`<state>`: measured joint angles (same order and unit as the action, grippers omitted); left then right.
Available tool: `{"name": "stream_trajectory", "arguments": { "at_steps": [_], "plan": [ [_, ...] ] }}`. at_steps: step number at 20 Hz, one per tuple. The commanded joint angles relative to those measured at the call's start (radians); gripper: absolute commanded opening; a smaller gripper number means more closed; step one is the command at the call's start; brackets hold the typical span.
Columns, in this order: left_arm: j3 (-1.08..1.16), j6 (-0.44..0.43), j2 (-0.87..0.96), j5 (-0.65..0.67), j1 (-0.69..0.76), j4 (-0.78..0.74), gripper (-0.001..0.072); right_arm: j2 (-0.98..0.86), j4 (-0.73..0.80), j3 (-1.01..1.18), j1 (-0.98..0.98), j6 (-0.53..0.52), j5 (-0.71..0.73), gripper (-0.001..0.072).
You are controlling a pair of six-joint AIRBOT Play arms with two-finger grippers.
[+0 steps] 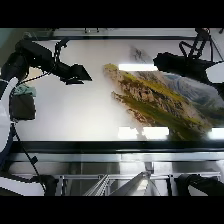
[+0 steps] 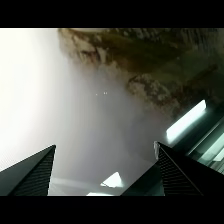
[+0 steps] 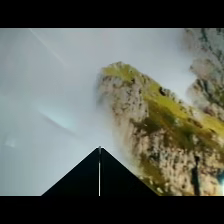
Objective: Fold the shirts.
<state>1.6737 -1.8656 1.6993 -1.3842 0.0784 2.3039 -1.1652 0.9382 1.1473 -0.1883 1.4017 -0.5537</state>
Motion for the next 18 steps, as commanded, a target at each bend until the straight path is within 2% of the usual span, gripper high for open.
{"name": "stream_trajectory", "arguments": {
  "at_steps": [1,4,5,7,8,9,11,18],
  "plan": [
    [0.014,0.001,-0.001,-0.006,0.001,-0.004,0.0714,-0.001,-0.119,0.0,0.0,0.0,-0.04,0.0018],
    [0.124,0.053,-0.001,-0.087,-0.056,-0.011,0.0616,-0.008,-0.12,0.0,0.011,0.008,-0.166,0.0018],
    [0.176,0.097,-0.001,-0.114,-0.086,-0.052,0.0617,-0.013,-0.108,0.0,0.021,0.03,-0.219,0.0018],
    [0.27,0.193,-0.001,-0.136,-0.145,-0.286,0.062,-0.021,-0.036,-0.003,0.045,0.07,-0.304,0.0018],
    [0.299,0.229,-0.001,-0.132,-0.169,-0.42,0.0689,-0.027,0.006,-0.003,0.056,0.089,-0.341,0.0019],
    [0.313,0.256,-0.001,-0.119,-0.196,-0.529,0.072,-0.036,0.049,-0.003,0.067,0.1,-0.374,0.0019],
    [0.303,0.258,0.003,-0.027,-0.261,-0.62,0.072,-0.056,0.113,-0.006,0.077,0.117,-0.406,0.0019],
    [0.315,0.25,0.165,0.298,-0.466,-0.678,0.072,-0.135,0.132,-0.008,0.074,0.118,-0.437,0.0019]
  ]
}}
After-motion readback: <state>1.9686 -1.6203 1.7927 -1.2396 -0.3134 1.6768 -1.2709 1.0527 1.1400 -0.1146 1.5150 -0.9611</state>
